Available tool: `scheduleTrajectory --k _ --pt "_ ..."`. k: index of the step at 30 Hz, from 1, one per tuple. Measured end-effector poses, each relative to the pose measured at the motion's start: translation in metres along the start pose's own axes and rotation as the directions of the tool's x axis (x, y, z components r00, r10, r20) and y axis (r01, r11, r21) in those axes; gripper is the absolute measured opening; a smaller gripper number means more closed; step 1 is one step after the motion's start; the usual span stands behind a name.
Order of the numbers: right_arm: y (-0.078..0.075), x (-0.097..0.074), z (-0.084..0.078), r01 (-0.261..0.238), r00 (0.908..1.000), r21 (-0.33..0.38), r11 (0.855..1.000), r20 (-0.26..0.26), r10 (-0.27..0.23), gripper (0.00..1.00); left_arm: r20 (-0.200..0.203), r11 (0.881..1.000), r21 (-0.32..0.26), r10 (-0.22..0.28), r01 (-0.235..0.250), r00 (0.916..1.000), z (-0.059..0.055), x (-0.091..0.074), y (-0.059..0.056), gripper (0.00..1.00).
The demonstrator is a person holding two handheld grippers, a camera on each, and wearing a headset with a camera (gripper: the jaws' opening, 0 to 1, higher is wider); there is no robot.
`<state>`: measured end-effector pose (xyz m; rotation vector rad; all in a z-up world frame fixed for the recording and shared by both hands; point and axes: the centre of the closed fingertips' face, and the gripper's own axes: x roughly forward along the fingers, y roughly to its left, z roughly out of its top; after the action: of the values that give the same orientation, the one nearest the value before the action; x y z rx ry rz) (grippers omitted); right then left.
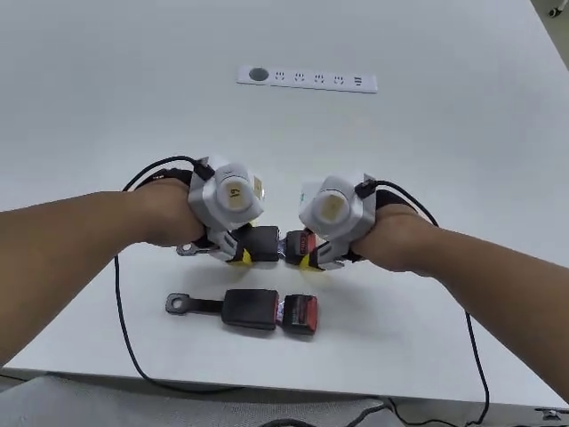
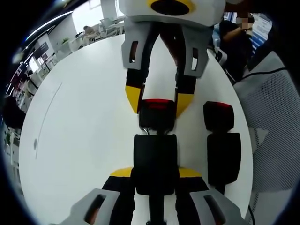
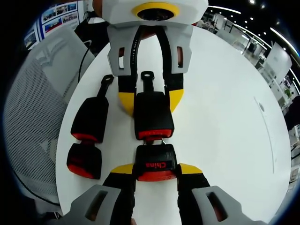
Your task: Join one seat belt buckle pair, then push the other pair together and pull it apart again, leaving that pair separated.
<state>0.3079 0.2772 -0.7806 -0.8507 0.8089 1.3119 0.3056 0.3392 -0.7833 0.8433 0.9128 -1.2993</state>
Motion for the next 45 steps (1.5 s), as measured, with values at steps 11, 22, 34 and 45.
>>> scheduleTrajectory --k 11,22,34,45 --pt "-0.001 -0.002 -0.005 0.003 0.9999 -0.003 1.000 -0.014 -0.003 0.31 -0.002 1.000 -0.002 -0.002 0.002 1.0000 -0.001 0.002 0.001 0.33" --pt "-0.001 -0.006 -0.014 0.003 0.9996 0.006 1.000 -0.027 -0.002 0.31 -0.009 1.000 0.002 -0.002 0.002 1.0000 -0.002 0.002 0.001 0.33" --pt "0.001 -0.024 -0.048 0.025 0.9980 0.044 0.999 -0.060 -0.022 0.31 -0.019 1.000 0.007 -0.007 0.008 0.9998 -0.001 0.002 0.000 0.33" --pt "0.000 -0.044 -0.088 0.049 0.9926 0.053 0.997 -0.113 -0.043 0.32 -0.030 1.000 0.016 -0.011 0.011 0.9995 0.000 0.002 0.000 0.33"
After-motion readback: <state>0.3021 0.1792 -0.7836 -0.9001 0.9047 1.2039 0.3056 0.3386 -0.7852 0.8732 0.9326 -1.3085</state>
